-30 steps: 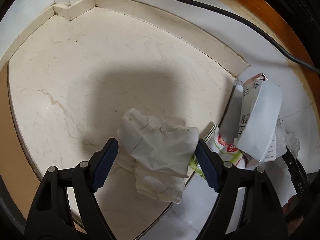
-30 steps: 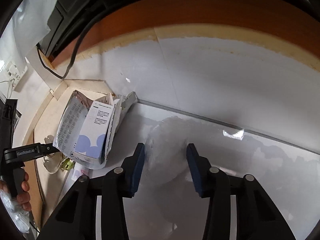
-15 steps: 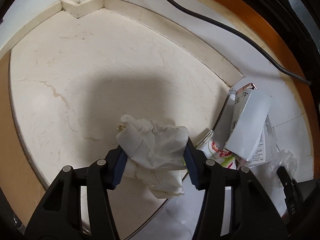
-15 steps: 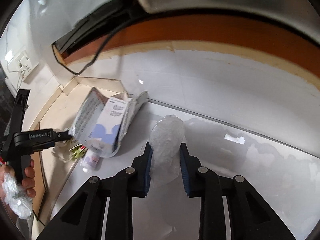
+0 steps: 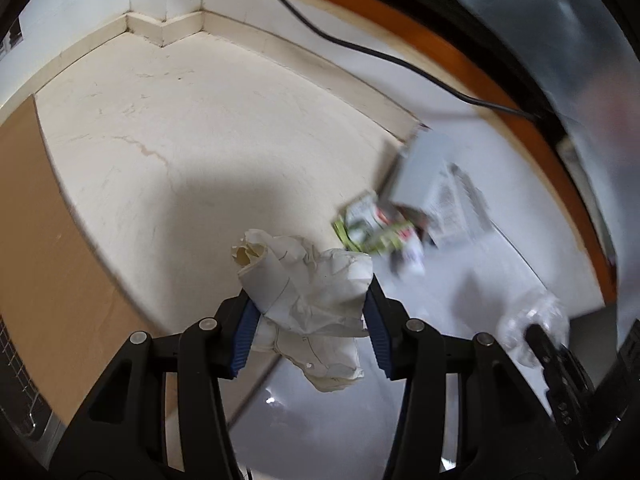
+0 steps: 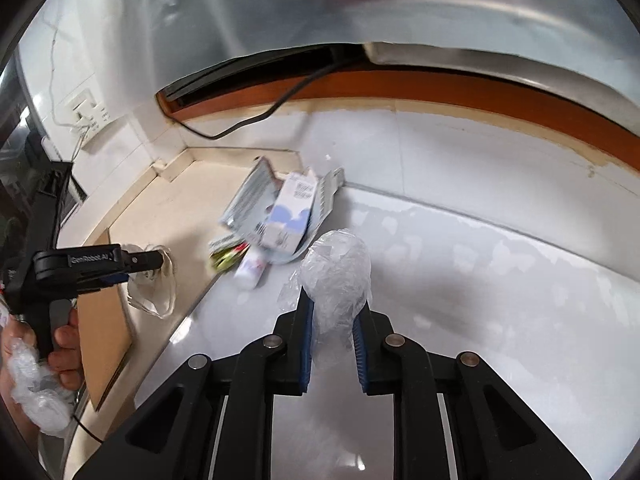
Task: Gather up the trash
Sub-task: 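Grasp the white tissue with the left tool while the right tool grasps the plastic bag, then carry the tissue and plastic bag over the bin and open both tools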
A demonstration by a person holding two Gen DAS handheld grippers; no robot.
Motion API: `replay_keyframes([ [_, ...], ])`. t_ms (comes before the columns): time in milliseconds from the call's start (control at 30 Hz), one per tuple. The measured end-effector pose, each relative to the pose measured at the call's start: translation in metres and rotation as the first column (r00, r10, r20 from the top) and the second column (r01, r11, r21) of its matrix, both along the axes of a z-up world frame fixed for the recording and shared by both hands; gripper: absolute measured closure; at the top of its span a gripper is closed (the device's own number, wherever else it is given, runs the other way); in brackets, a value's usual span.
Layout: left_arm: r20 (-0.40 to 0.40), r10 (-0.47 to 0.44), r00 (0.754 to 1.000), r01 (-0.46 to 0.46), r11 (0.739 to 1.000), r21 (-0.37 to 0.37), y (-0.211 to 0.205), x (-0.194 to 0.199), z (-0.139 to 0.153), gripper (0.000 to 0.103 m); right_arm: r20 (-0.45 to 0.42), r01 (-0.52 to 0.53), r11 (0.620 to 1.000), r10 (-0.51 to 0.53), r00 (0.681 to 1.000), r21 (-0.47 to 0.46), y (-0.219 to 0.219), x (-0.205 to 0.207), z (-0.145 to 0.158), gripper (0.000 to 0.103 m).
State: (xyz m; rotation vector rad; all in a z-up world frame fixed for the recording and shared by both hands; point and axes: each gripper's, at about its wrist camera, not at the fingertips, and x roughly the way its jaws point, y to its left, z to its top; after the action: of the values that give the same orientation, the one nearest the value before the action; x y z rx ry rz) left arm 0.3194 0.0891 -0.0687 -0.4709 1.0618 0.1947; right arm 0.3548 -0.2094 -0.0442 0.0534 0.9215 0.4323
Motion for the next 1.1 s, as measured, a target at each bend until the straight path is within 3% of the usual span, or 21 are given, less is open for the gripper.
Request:
replay_keyframes([
  [267, 0.074, -0.096, 0.993, 0.099, 0.994, -0.034, -0.012, -0.073, 0.039, 0.058, 0.014, 0.017, 1.000, -0.017, 1.000, 0.011, 0.015, -0.080, 0.022, 0.087],
  [500, 0.111, -0.202, 0.973, 0.201, 0.979, 0.019, -0.018, -0.145, 0.056, 0.058, 0.030, 0.010, 1.000, -0.010, 1.000, 0.001, 0.046, -0.164, 0.040, 0.087],
  [833, 0.108, -0.346, 0.932, 0.346, 0.938, 0.021, -0.022, -0.240, 0.042, 0.058, 0.005, 0.060, 0.997, -0.060, 0.998, -0.044, 0.090, -0.283, 0.037, 0.087],
  [1100, 0.063, -0.395, 0.916, 0.396, 0.918, -0.012, -0.034, -0.278, 0.012, 0.058, -0.078, 0.049, 0.993, -0.057, 0.995, -0.107, 0.099, -0.340, 0.016, 0.087],
])
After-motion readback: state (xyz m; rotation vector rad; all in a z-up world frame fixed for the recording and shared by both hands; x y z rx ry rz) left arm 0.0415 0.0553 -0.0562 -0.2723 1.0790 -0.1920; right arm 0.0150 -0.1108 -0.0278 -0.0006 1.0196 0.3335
